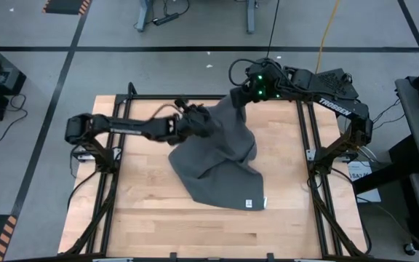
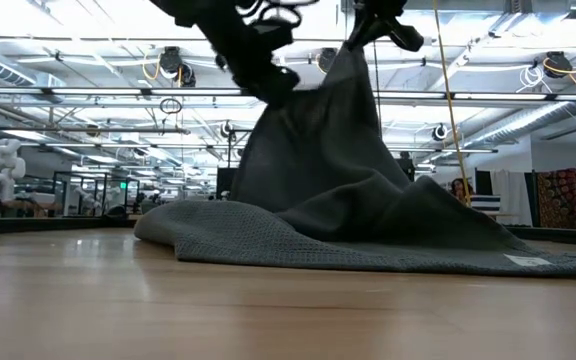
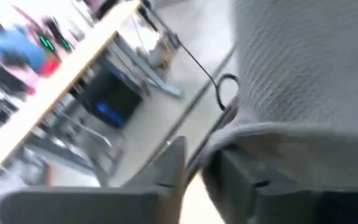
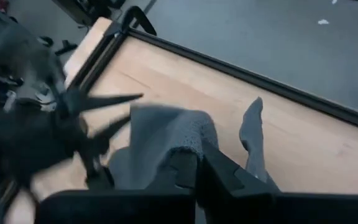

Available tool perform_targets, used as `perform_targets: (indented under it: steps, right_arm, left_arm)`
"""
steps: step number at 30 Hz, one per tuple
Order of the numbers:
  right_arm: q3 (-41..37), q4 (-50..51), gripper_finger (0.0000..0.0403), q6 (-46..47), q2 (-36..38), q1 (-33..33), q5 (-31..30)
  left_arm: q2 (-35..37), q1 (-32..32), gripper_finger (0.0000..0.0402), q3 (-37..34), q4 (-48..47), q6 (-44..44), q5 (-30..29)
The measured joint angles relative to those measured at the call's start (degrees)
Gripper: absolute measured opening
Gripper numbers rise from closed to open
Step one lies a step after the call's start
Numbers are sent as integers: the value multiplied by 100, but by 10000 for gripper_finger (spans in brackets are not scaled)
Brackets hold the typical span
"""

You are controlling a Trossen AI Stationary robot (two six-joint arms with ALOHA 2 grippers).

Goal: Roll towel
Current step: Fold the gray towel on the center of table

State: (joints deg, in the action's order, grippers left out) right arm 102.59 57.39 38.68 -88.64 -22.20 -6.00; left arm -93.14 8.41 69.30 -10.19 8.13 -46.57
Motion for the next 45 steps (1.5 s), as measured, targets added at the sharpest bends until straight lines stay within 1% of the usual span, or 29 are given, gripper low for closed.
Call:
perform_targets:
  steps: [2, 4, 7, 8, 9, 10, 14, 16, 18, 20, 22, 23, 25, 27, 29, 30, 31, 34, 37, 39, 43, 45]
  right_arm:
    - [0, 64, 0, -146, 0, 0, 1]
    - [0, 173, 0, -173, 0, 0, 2]
    - [0, 232, 0, -152, -15, 2, 2]
    - [0, 245, 0, -96, -30, 2, 1]
    - [0, 248, 0, -21, -63, 2, -7]
    - [0, 242, 0, 54, -103, 2, -9]
    - [-4, 229, 0, 283, -250, 13, 1]
    - [-4, 140, 0, 410, -331, 20, 7]
    - [-4, 30, 0, 583, -402, 17, 13]
    - [-10, -145, 0, 652, -428, 12, 35]
    - [-11, -314, 0, 663, -427, 7, 38]
    - [-10, -401, 0, 691, -421, 7, 39]
    - [-9, -466, 0, 736, -415, 7, 37]
    - [-9, -491, 0, 742, -417, 7, 37]
    - [-9, -538, 0, 781, -417, 7, 37]
    - [-9, -590, 0, 820, -417, 7, 38]
    - [-9, -655, 0, 864, -417, 8, 37]
    - [-9, -795, 0, 893, -417, 17, 37]
    - [-9, -873, 0, 941, -397, 20, 37]
    - [-9, -958, 0, 948, -393, 25, 37]
    - [-9, -920, 0, 909, -393, 68, 42]
    - [-9, -922, 0, 908, -393, 98, 87]
  left_arm:
    - [92, 344, 20, -9, -557, -555, 577]
    - [100, 744, 10, -12, -815, -1090, 1639]
    - [79, 1327, 32, -133, -938, -1739, 3678]
    - [59, 1451, 44, -178, -889, -1916, 4220]
    - [52, 1547, 58, -223, -866, -1996, 4618]
    - [52, 1612, 72, -260, -920, -2027, 4856]
    - [58, 1633, 128, -299, -1147, -1687, 4927]
    - [132, 1516, 149, -299, -1110, -1541, 4970]
    - [249, 1269, 164, -299, -930, -1418, 5057]
    - [322, 925, 174, -299, -770, -1302, 5009]
    - [334, 538, 182, -299, -595, -1204, 4719]
    - [334, 333, 186, -299, -496, -1179, 4481]
    - [334, -79, 193, -299, -118, -1189, 3875]
    - [332, -445, 200, -299, 374, -1213, 3085]
    - [272, -695, 208, -299, 1053, -1159, 2344]
    - [264, -764, 212, -299, 1357, -1062, 2112]
    - [262, -803, 217, -299, 1614, -922, 1987]
    - [122, -806, 235, -274, 2283, -335, 1903]
    - [-150, -677, 253, -299, 2223, -173, 1740]
    - [-325, -597, 263, -303, 2277, -176, 1480]
    - [-420, -530, 270, -297, 2875, -38, 949]
    - [-429, -430, 270, -297, 3047, 176, 879]
